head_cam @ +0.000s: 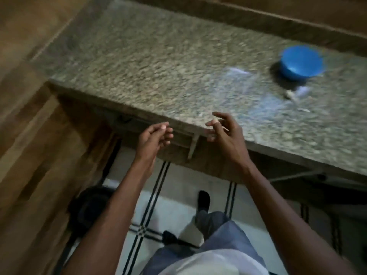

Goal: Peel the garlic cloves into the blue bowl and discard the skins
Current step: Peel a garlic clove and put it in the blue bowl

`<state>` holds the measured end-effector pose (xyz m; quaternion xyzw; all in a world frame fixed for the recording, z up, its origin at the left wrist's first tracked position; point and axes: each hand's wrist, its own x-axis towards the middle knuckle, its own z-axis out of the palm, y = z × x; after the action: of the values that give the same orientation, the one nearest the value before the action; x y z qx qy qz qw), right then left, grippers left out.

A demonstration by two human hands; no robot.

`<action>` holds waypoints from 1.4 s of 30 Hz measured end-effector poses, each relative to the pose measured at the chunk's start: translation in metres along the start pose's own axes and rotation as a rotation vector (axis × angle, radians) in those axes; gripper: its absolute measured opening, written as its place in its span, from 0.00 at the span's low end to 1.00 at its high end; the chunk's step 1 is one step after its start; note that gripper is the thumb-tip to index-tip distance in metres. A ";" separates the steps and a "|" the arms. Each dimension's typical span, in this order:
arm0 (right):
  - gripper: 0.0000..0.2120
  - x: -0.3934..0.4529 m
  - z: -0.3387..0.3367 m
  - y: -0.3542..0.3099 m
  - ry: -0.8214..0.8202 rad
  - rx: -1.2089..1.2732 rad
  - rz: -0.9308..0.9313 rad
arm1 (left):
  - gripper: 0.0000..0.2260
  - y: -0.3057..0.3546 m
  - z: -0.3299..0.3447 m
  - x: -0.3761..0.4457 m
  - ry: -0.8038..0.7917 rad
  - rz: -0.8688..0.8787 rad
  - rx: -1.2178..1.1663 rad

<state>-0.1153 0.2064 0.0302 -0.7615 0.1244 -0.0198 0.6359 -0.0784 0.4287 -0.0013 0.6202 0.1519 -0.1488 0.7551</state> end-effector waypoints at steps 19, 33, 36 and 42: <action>0.12 0.129 -0.343 0.096 0.315 -0.519 0.080 | 0.08 -0.039 0.358 0.133 -0.221 0.203 0.899; 0.05 0.180 -0.351 0.093 0.260 -0.478 0.037 | 0.11 -0.046 0.389 0.172 -0.241 0.326 1.035; 0.05 0.224 -0.353 0.051 0.305 -0.324 0.018 | 0.13 -0.042 0.408 0.183 -0.275 0.377 0.992; 0.10 0.292 -0.348 0.023 0.335 -0.282 0.031 | 0.26 -0.043 0.436 0.205 -0.445 0.393 1.040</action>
<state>0.0982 -0.1950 0.0362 -0.8269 0.2413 -0.1188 0.4939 0.1102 -0.0144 -0.0444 0.8789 -0.2203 -0.1874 0.3794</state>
